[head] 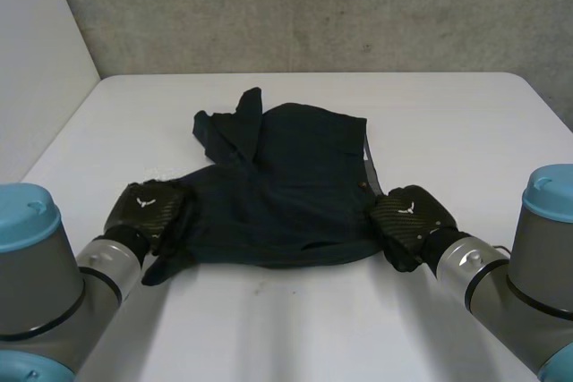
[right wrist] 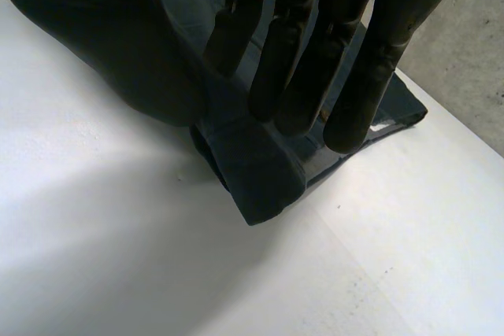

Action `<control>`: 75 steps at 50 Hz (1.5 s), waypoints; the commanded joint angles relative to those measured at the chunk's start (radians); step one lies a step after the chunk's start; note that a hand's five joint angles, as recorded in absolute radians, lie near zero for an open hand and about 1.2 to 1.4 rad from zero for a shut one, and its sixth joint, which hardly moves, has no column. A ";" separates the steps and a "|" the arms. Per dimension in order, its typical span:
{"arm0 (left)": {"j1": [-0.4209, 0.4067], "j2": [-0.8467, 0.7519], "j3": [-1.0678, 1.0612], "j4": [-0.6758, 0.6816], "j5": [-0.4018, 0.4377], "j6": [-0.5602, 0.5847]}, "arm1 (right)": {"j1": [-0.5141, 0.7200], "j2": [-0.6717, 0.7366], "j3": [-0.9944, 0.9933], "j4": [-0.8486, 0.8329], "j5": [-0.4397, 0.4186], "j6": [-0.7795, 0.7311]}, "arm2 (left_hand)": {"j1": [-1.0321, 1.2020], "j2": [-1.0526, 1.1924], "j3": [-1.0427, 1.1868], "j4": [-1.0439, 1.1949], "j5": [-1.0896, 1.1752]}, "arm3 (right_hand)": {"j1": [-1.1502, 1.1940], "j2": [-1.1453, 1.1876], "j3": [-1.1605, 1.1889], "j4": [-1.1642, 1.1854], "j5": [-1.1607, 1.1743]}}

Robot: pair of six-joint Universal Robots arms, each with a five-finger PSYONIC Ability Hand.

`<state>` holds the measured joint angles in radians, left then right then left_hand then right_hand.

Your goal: Fold the shorts.

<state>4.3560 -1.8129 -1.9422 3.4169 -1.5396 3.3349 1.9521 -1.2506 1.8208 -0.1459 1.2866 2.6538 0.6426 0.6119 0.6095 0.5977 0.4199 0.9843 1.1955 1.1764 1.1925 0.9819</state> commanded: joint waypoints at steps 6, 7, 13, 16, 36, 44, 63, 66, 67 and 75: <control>-0.007 -0.005 -0.007 -0.022 0.007 0.118 | -0.001 0.002 -0.006 -0.003 0.000 -0.002 | 0.754 0.784 0.787 0.799 0.802 | 0.412 0.201 0.220 0.204 0.240; -0.009 -0.006 -0.009 -0.024 0.007 0.138 | -0.001 0.002 -0.008 -0.004 0.002 0.000 | 0.754 0.784 0.787 0.799 0.802 | 0.412 0.201 0.220 0.204 0.240; -0.027 -0.016 -0.003 -0.022 0.001 0.203 | 0.004 0.002 -0.017 0.002 0.008 0.049 | 0.754 0.784 0.787 0.799 0.802 | -0.170 -0.381 -0.362 -0.378 -0.342; -0.020 -0.019 0.017 -0.021 0.000 0.201 | 0.004 0.023 -0.032 0.002 0.010 0.145 | 0.754 0.784 0.787 0.799 0.802 | -0.350 -0.561 -0.542 -0.558 -0.522; -0.027 -0.031 0.128 -0.027 -0.004 0.149 | 0.016 0.184 -0.155 -0.020 0.053 0.265 | 0.754 0.784 0.787 0.799 0.802 | -0.277 -0.488 -0.469 -0.485 -0.449; -0.024 -0.040 0.126 -0.028 -0.002 0.149 | 0.018 0.234 -0.187 -0.070 0.096 0.236 | 0.754 0.784 0.787 0.799 0.802 | -0.119 -0.330 -0.311 -0.327 -0.291; -0.055 0.421 0.229 -0.324 -0.004 0.160 | 0.005 -0.177 -0.380 0.284 0.051 0.094 | 0.754 0.784 0.787 0.799 0.802 | 0.412 0.201 0.220 0.204 0.240; -0.053 0.515 0.267 -0.378 -0.008 0.160 | 0.004 -0.231 -0.455 0.382 0.031 0.071 | 0.754 0.784 0.787 0.799 0.802 | 0.412 0.201 0.220 0.204 0.240; -0.050 0.556 0.291 -0.402 -0.008 0.158 | 0.004 -0.243 -0.471 0.403 0.028 0.063 | 0.754 0.784 0.787 0.799 0.802 | 0.412 0.201 0.220 0.204 0.240; -0.055 0.526 0.313 -0.455 -0.011 0.179 | 0.004 -0.244 -0.555 0.523 0.049 -0.075 | 0.754 0.784 0.787 0.799 0.802 | 0.412 0.201 0.220 0.204 0.240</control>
<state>4.3035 -1.2484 -1.6366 2.9902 -1.5491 3.4956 1.9557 -1.5073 1.3145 0.3078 1.3190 2.6733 1.1469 1.1957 1.1915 1.1957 0.9555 0.9732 1.1788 1.1786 1.1910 0.9642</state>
